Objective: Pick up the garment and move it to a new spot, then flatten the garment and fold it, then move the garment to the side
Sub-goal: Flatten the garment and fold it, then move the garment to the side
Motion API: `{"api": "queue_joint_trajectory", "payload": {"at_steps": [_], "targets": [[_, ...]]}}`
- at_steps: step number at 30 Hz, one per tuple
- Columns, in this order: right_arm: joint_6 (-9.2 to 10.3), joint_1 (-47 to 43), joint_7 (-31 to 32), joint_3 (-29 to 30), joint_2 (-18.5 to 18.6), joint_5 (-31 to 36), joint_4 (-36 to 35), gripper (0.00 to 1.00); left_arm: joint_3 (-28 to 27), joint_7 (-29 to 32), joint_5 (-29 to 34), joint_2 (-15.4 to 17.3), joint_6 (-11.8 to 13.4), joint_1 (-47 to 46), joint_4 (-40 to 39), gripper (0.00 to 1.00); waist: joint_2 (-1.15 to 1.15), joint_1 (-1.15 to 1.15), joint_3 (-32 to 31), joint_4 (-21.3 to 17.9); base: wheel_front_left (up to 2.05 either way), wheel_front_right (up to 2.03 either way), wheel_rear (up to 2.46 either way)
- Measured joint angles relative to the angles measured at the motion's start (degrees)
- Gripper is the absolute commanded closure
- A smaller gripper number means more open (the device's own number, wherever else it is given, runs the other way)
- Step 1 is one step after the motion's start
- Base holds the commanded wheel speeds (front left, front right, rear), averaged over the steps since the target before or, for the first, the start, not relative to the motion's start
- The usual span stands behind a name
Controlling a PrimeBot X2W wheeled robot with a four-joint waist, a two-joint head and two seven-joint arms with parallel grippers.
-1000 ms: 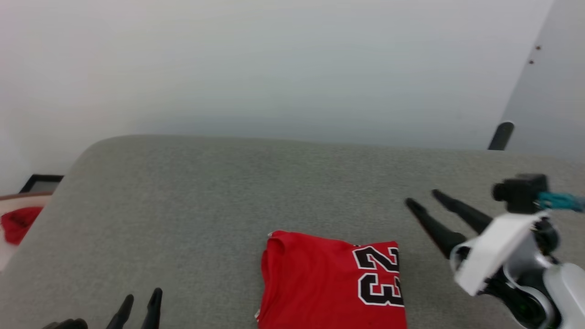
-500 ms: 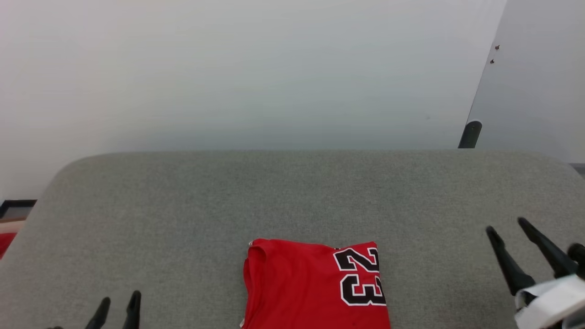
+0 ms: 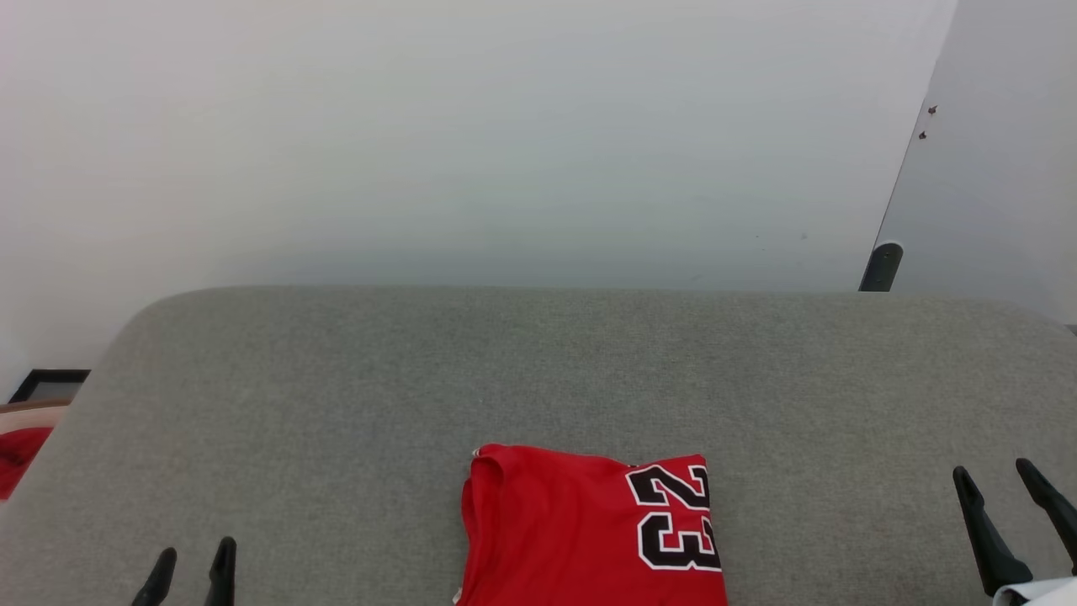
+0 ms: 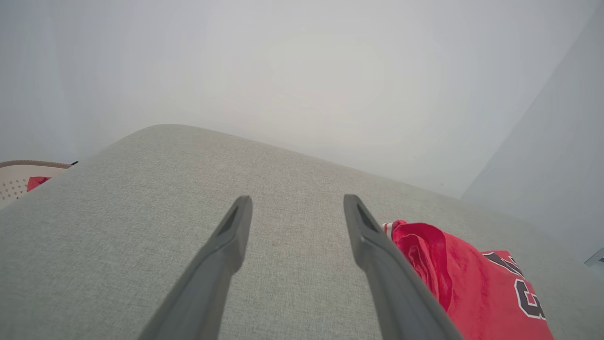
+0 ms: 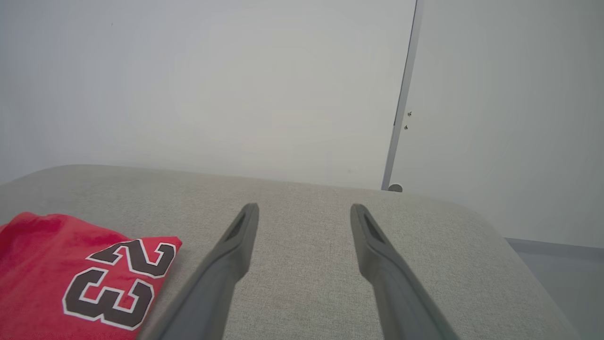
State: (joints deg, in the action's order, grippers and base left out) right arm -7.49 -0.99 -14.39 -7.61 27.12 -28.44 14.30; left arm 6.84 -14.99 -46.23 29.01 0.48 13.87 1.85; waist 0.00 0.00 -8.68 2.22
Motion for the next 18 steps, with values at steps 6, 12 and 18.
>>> {"api": "queue_joint_trajectory", "payload": {"at_steps": [6,12,18], "targets": [[0.0,-0.9,-0.2,0.4,-0.4,0.6,-0.2,0.0,-0.5,0.0,0.7,-0.7,-0.5,0.0,0.3,0.0,0.0,0.0,0.1,-0.2,0.0,0.0,0.0],[0.0,-1.0,0.4,-0.1,-0.5,0.8,-0.8,0.0,-0.5,0.0,1.4,-1.1,-0.8,0.0,0.6,0.0,0.0,0.0,0.2,0.2,0.0,0.0,0.0],[0.0,-0.8,1.8,-1.7,-0.8,0.8,-1.3,0.0,-0.8,0.1,1.6,-0.9,-0.5,-0.6,0.5,0.0,0.0,0.0,0.4,2.2,0.0,0.0,0.0]]}}
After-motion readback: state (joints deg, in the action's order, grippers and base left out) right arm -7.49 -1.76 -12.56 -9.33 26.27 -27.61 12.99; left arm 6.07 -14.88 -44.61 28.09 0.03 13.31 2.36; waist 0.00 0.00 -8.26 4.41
